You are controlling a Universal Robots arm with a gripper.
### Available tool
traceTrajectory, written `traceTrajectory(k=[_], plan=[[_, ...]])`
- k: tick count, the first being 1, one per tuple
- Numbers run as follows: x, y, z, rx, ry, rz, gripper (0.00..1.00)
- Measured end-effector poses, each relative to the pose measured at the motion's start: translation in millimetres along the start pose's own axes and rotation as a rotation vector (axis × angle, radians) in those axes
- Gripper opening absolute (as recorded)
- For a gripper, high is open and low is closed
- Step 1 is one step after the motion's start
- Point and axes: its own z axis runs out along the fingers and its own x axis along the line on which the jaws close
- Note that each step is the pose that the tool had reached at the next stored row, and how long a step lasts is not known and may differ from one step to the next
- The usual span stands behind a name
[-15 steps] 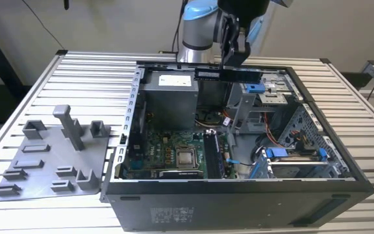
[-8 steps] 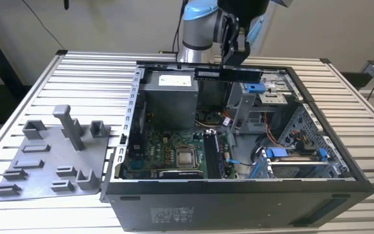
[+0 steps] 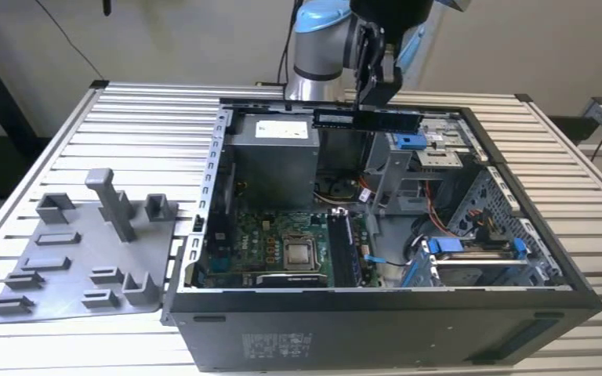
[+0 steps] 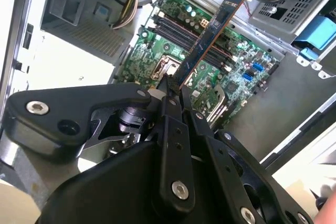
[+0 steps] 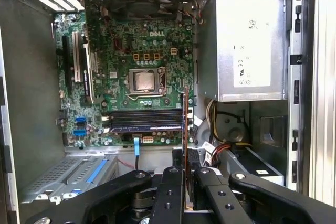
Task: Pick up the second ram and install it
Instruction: 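Insert the second ram into the second slot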
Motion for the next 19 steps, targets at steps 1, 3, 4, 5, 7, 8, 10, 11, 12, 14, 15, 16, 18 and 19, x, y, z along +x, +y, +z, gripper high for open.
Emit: traceTrajectory(k=[1,3,4,5,7,8,10,11,12,14,15,16,18,19], plan=[[0.0,0.0,0.0,0.0000,0.0000,0.001,0.14],[-0.1,0.0,0.4,0.0002,-0.0002,0.011,0.14],[-0.1,0.0,0.6,0.0002,0.0000,0.017,0.14],[0.0,0.0,0.8,0.0004,-0.0001,0.024,0.14],[0.0,0.0,1.2,0.0008,-0.0004,0.042,0.14],[0.0,0.0,1.4,0.0010,-0.0005,0.053,0.14],[0.0,0.0,1.8,0.0016,-0.0009,0.078,0.14],[0.0,0.0,1.9,0.0019,-0.0011,0.090,0.14],[0.0,0.0,2.0,0.0021,-0.0011,0.103,0.14],[0.0,0.0,2.3,0.0026,-0.0015,0.126,0.14],[0.0,0.0,2.4,0.0027,-0.0016,0.136,0.14],[0.0,0.0,2.5,0.0027,-0.0017,0.145,0.14],[0.0,0.0,2.7,0.0029,-0.0019,0.163,0.14],[0.0,-0.1,2.8,0.0030,-0.0021,0.172,0.14]])
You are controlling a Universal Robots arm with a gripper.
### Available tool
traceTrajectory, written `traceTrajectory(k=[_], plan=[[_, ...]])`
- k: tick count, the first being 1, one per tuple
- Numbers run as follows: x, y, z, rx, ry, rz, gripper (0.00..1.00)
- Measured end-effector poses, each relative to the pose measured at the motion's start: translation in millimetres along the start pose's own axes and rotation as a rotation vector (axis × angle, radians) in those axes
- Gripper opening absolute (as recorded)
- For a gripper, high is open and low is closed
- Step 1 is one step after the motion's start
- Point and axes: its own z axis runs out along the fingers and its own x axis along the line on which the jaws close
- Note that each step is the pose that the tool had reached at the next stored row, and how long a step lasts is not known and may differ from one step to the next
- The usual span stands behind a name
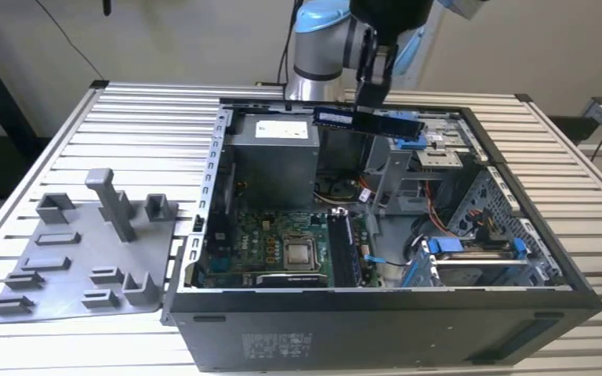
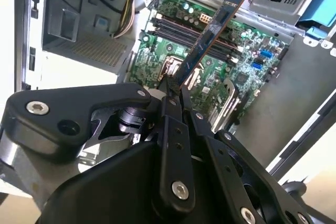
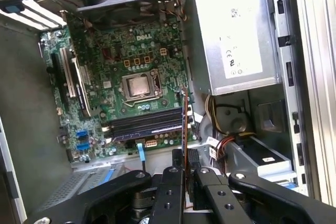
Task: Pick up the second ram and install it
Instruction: 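Insert the second ram into the second slot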
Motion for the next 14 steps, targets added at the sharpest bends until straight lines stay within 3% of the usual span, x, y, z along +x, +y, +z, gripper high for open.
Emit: traceTrajectory(k=[14], plan=[[0.0,0.0,1.7,0.0018,-0.0016,0.124,0.14]])
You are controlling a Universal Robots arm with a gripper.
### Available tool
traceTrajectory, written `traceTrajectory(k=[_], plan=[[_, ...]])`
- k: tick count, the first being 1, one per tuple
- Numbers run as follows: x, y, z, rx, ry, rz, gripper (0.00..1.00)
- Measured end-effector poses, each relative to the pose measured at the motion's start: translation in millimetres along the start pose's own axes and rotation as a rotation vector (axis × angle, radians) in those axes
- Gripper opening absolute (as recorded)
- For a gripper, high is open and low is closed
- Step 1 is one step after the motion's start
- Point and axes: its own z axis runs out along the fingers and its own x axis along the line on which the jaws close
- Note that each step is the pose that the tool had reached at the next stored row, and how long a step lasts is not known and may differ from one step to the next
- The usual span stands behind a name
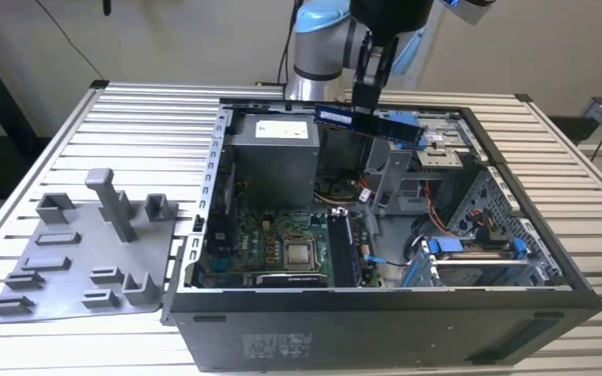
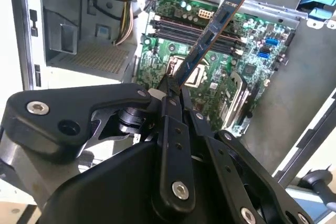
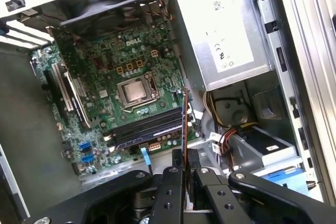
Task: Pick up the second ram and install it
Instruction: 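Insert the second ram into the second slot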
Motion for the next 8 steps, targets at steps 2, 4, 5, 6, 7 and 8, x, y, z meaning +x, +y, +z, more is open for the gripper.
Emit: traceTrajectory(k=[2,4,5,6,7,8], plan=[[0.0,0.0,0.2,0.0004,-0.0003,0.018,0.14],[0.0,0.0,0.5,0.0008,-0.0006,0.038,0.14],[0.0,0.0,0.5,0.0010,-0.0007,0.047,0.14],[0.0,0.0,0.7,0.0011,-0.0009,0.056,0.14],[0.1,0.0,0.8,0.0013,-0.0009,0.066,0.14],[0.1,0.0,0.9,0.0014,-0.0011,0.075,0.14]])
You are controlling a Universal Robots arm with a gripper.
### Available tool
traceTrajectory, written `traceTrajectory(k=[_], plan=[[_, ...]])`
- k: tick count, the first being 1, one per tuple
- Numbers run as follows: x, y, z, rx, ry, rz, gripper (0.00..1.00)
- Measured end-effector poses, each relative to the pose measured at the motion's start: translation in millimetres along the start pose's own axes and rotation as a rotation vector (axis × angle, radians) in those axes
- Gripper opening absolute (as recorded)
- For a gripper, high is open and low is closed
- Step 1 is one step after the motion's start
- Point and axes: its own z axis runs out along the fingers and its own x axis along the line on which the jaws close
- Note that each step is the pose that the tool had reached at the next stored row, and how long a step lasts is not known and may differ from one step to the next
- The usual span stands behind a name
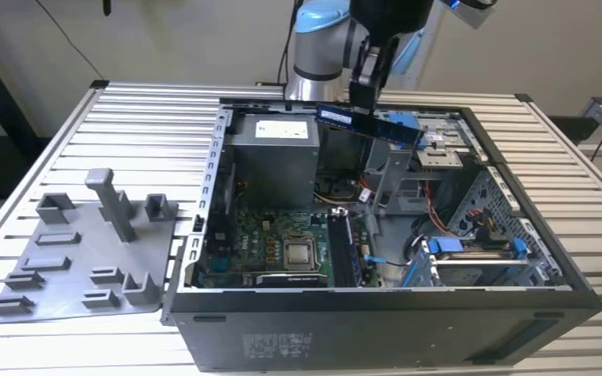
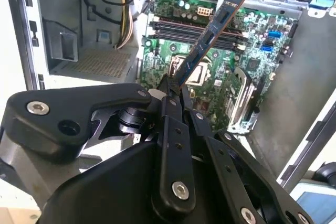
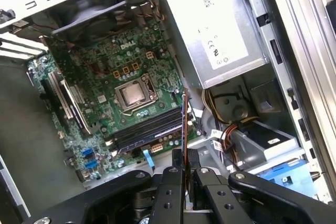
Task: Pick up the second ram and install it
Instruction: 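Insert the second ram into the second slot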
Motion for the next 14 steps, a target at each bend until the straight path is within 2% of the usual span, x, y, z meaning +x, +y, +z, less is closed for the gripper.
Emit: traceTrajectory(k=[14], plan=[[0.2,-0.1,1.3,0.0029,-0.0021,0.138,0.14]])
